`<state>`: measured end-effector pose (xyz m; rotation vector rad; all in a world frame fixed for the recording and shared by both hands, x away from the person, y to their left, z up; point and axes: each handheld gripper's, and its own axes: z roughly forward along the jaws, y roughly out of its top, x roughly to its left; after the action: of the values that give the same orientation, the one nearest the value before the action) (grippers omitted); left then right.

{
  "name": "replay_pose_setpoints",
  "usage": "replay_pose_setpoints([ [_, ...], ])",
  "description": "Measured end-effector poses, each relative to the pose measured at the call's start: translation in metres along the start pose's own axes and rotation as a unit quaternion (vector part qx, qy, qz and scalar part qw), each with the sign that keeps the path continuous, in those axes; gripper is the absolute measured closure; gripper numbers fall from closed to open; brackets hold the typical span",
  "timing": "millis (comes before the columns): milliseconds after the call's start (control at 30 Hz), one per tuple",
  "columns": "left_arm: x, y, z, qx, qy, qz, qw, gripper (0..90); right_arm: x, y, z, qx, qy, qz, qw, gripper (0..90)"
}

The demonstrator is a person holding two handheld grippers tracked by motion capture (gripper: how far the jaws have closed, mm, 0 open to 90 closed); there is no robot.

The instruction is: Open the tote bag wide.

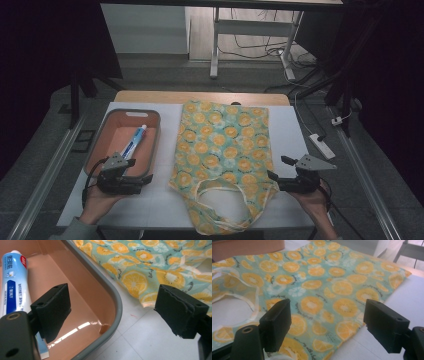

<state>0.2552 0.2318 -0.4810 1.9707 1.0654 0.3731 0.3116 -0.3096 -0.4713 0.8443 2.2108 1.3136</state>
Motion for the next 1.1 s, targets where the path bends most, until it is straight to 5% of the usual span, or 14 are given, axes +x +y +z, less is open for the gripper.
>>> replay_pose_setpoints([
  [200,0.000,0.000,0.000,0.002,0.002,-0.003,1.0000,13.4,0.001,-0.001,0.003,-0.001,0.012,0.005,0.9999,23.6],
  [700,-0.004,0.001,-0.001,0.001,0.003,0.011,0.9999,14.0,0.003,-0.003,0.001,-0.003,-0.001,0.003,1.0000,24.7],
  [1100,-0.013,0.009,0.002,-0.002,-0.012,0.026,0.9996,15.9,0.009,0.000,0.004,-0.009,0.005,0.001,0.9999,25.7],
])
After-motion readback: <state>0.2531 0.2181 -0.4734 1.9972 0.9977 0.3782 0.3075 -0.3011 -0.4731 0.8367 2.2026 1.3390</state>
